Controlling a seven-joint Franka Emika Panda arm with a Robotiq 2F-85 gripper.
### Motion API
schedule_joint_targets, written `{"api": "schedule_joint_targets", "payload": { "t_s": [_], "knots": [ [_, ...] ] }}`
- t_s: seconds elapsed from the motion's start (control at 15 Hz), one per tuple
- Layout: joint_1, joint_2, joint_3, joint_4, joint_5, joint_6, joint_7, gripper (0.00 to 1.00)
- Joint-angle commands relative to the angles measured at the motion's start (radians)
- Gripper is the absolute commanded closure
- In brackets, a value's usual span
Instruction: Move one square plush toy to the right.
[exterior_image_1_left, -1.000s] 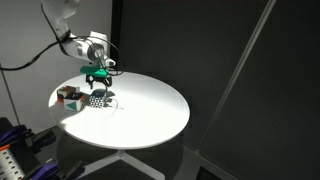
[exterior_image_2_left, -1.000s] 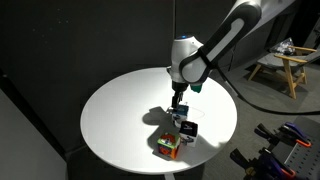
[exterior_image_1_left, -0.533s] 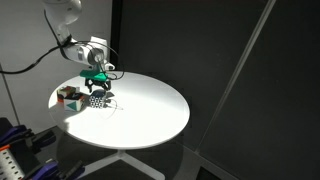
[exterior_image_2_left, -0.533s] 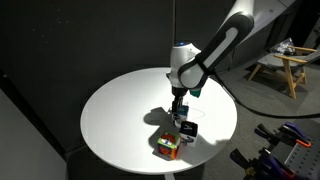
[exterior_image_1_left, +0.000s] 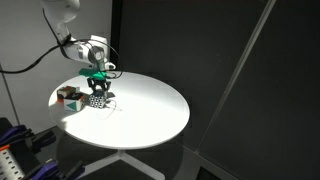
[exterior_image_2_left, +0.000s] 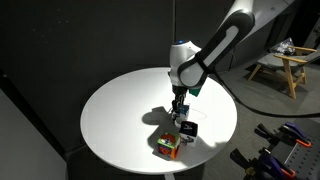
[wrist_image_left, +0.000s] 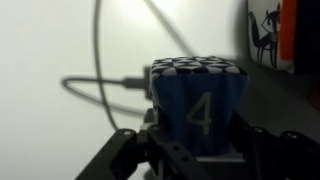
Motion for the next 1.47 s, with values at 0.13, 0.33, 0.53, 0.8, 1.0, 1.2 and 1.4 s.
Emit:
{"api": "schedule_joint_targets", "payload": {
  "t_s": [0.13, 0.33, 0.53, 0.8, 1.0, 1.2, 1.4],
  "knots": [
    [0.06, -0.1, -0.055, -0.027, -0.037, -0.069, 0.198, 0.82],
    [0.079, -0.142, -0.082, -0.036, -0.031, -0.088, 0.339, 0.94],
    [0.081, -0.185, -0.101, -0.049, -0.022, -0.12, 0.468, 0.97],
    [0.071, -0.246, -0.116, -0.085, -0.012, -0.159, 0.613, 0.95],
    [0.056, -0.294, -0.122, -0.124, -0.001, -0.177, 0.695, 0.95],
    [0.033, -0.34, -0.124, -0.169, -0.002, -0.187, 0.773, 0.95],
    [0.002, -0.378, -0.121, -0.209, 0.002, -0.191, 0.823, 0.95]
  ]
}}
